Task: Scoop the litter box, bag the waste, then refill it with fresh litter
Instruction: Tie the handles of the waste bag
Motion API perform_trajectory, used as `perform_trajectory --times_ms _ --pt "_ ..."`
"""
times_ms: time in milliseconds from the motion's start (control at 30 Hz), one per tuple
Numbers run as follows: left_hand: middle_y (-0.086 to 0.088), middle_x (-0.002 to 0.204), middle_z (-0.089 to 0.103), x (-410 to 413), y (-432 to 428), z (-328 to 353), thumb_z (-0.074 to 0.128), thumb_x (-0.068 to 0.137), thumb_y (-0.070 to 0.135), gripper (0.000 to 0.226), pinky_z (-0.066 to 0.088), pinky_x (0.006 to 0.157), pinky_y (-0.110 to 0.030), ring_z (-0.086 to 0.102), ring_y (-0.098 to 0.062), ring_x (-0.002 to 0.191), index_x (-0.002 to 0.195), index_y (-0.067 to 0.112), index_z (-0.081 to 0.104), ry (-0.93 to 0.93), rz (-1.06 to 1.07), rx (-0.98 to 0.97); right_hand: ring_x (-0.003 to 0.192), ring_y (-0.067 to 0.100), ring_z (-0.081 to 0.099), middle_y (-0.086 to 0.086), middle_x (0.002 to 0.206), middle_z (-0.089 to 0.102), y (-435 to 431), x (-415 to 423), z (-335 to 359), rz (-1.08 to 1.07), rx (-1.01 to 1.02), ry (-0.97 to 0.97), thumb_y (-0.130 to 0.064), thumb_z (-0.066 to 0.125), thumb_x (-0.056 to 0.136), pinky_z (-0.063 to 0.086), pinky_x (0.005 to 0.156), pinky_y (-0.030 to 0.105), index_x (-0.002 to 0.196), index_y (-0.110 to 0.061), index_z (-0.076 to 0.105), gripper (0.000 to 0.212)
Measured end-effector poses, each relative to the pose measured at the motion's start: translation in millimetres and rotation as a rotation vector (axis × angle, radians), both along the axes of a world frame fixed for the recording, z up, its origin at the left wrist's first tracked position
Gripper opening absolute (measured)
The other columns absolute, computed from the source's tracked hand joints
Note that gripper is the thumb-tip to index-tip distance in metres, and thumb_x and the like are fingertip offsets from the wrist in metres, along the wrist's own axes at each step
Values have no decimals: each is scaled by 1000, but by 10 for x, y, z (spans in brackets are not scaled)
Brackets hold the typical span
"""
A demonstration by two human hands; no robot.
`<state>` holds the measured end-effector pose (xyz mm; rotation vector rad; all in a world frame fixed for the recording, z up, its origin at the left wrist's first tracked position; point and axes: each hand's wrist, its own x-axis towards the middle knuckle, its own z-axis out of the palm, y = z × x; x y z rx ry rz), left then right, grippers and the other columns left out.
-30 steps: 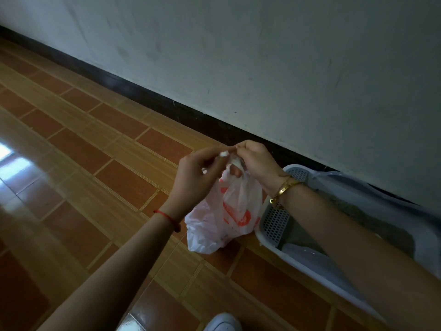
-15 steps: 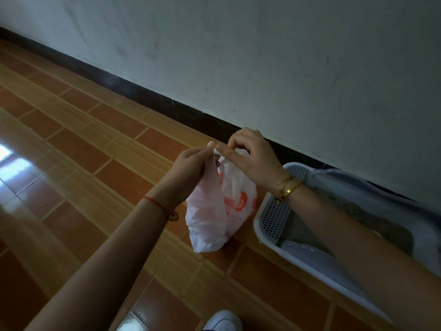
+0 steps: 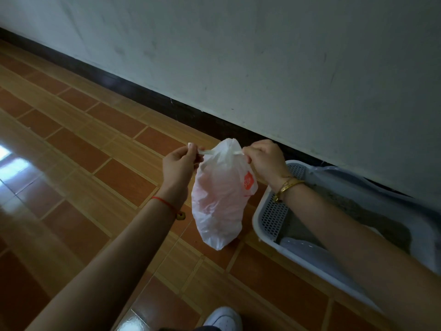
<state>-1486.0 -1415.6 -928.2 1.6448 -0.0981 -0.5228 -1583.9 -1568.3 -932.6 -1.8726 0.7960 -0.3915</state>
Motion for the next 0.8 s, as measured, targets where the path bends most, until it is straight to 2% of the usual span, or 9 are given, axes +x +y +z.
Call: perform_trajectory --times_ms 133,300,500,600,700,800 --pt "-1 87 65 15 23 -119 45 103 23 31 50 71 -21 60 -11 81 84 16 68 -8 97 43 54 15 42 3 52 43 -72 -64 -77 -21 81 106 -9 54 81 35 55 24 59 -5 57 23" --pt "-3 88 62 83 140 -278 46 103 20 29 52 78 -24 58 -11 80 81 14 65 132 205 71 50 9 40 -2 52 43 -181 -149 -249 -81 135 234 -7 53 83 32 51 21 55 -13 52 28" --pt "-5 84 62 116 204 -474 50 102 19 29 53 77 -25 57 -12 73 77 10 63 283 337 60 60 15 51 3 62 50 -288 -280 -521 -192 85 344 -13 50 89 36 52 21 66 -10 54 23" --pt "-5 83 62 132 196 -527 50 102 19 30 52 74 -25 57 -12 73 76 9 63 295 362 62 65 14 55 4 71 55 -348 -315 -563 -217 94 413 -15 51 91 36 51 20 72 -9 55 20" --pt "-4 82 61 126 156 -543 48 102 19 30 52 72 -23 56 -11 74 77 10 63 294 365 57 60 9 49 4 74 54 -395 -305 -540 -245 116 480 -15 51 91 31 46 19 78 -8 54 16" --pt "-3 86 61 127 150 -546 46 103 21 30 51 75 -24 58 -13 82 80 14 63 143 285 111 59 9 48 3 72 53 -429 -302 -526 -191 74 461 -18 50 92 32 49 19 71 -11 52 23"
